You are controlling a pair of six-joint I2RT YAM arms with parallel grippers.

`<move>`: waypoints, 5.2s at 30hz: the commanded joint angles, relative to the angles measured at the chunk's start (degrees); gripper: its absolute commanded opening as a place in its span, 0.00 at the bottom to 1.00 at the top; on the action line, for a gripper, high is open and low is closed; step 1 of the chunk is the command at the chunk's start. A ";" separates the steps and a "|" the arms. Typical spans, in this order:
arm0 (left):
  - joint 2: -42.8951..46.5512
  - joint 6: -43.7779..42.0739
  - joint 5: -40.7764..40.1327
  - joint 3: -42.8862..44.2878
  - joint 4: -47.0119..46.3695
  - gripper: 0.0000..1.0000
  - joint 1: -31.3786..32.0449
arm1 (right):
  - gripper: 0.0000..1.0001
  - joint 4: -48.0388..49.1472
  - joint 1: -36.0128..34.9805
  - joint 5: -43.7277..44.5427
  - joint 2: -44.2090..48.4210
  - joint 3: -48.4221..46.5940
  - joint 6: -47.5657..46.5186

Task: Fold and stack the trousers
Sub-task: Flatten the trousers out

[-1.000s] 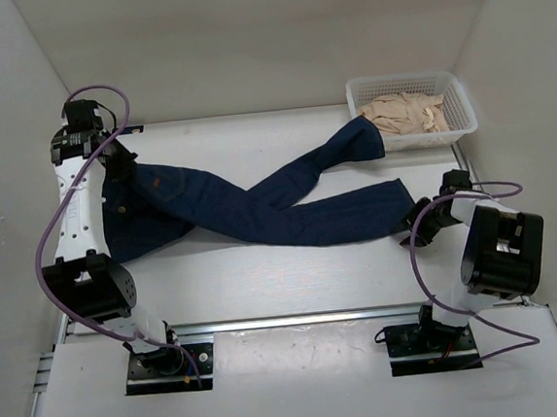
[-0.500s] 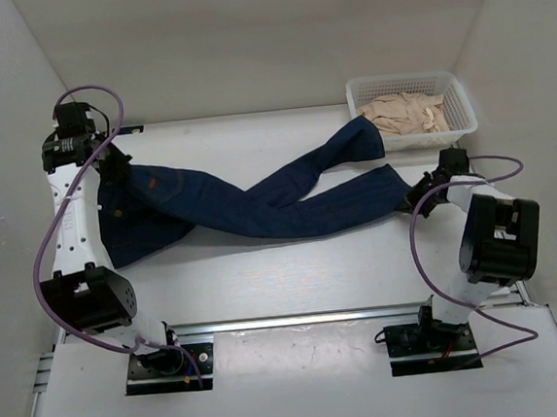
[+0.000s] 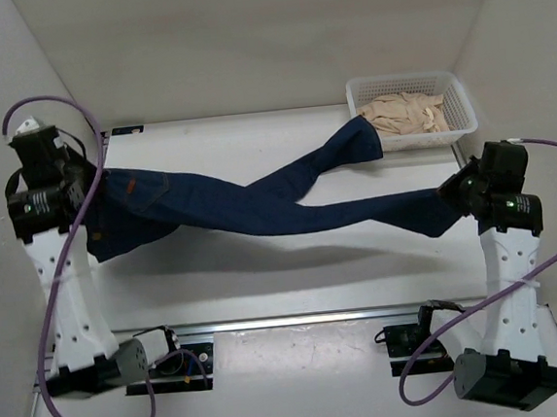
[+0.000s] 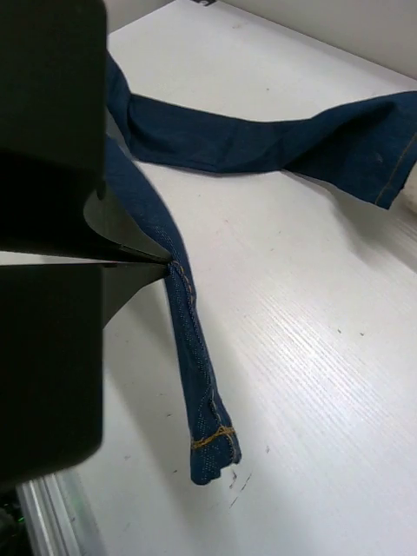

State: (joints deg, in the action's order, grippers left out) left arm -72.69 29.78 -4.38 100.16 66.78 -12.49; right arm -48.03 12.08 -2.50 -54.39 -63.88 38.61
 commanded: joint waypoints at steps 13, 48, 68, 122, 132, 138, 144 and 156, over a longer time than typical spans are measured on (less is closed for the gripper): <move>-16.34 3.88 -0.54 -2.34 -8.78 0.10 1.50 | 0.71 2.41 -2.05 -1.47 -44.24 -27.46 -3.89; -27.50 -0.34 4.65 13.55 -4.74 0.10 1.50 | 0.00 22.99 -5.04 -2.07 -40.89 -1.68 3.84; 16.24 -4.03 5.98 -24.76 7.63 1.00 2.03 | 0.54 3.65 1.46 20.78 -2.65 15.62 11.50; -46.74 8.46 15.89 -14.41 -11.86 0.83 -5.89 | 0.62 22.10 0.76 -9.80 -29.63 20.99 8.67; -69.98 1.68 11.33 43.81 7.58 0.92 3.70 | 0.69 18.77 -4.77 -5.23 -43.43 5.87 10.96; -47.95 1.68 11.41 19.75 -2.26 0.97 -2.88 | 0.85 15.69 -9.44 -0.58 -36.86 3.85 8.06; -44.29 -0.42 14.39 6.55 -6.05 0.96 -7.37 | 0.87 12.97 -10.76 1.44 -31.14 6.04 5.25; -61.60 1.33 17.83 14.88 -6.67 1.00 -5.00 | 0.85 13.48 2.95 -9.54 -23.39 19.05 3.93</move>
State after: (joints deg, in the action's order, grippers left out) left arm -133.99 30.63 12.95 111.96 63.05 -18.20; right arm -34.61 13.96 -8.21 -79.29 -45.58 44.14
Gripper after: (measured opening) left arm 0.998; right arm 0.853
